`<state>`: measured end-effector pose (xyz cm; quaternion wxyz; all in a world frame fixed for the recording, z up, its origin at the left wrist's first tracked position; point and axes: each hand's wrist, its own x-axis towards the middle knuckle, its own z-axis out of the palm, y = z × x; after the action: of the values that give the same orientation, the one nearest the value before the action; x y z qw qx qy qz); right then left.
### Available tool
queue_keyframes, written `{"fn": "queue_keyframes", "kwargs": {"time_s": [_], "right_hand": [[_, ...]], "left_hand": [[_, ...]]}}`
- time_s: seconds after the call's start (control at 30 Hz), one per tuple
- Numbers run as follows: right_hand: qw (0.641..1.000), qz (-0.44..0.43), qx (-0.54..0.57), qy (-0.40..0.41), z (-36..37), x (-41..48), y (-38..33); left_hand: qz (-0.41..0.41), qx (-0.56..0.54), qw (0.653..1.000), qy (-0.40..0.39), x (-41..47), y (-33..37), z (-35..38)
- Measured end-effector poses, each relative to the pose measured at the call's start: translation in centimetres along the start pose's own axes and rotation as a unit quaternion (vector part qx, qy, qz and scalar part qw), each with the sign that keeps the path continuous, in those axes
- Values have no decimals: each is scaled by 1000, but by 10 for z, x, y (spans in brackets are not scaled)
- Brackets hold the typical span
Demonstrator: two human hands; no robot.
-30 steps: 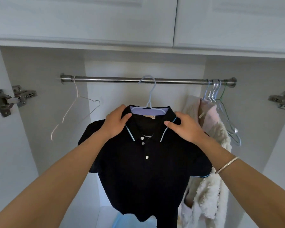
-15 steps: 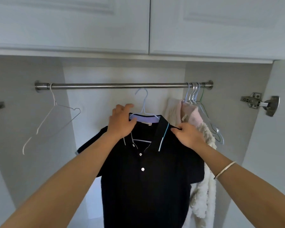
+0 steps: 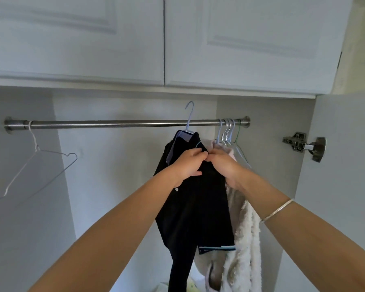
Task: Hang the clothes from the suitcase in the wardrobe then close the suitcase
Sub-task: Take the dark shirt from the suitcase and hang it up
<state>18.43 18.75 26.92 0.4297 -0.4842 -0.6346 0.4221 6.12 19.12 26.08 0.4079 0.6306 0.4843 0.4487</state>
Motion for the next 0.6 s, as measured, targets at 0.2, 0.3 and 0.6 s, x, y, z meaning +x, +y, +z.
{"fn": "queue_keyframes", "kwargs": {"time_s": [0.2,0.3,0.6], "right_hand": [[998,18,14,55,0,19,0],[998,25,23,55,-2,30,9],[990,90,33,104,-18,45,47]], "left_hand": [[-24,-5,1000,-11,16,6,8],[-35,-5,999,-15,22,2,12],[-79,22,993,-85,37,-6,41]]}}
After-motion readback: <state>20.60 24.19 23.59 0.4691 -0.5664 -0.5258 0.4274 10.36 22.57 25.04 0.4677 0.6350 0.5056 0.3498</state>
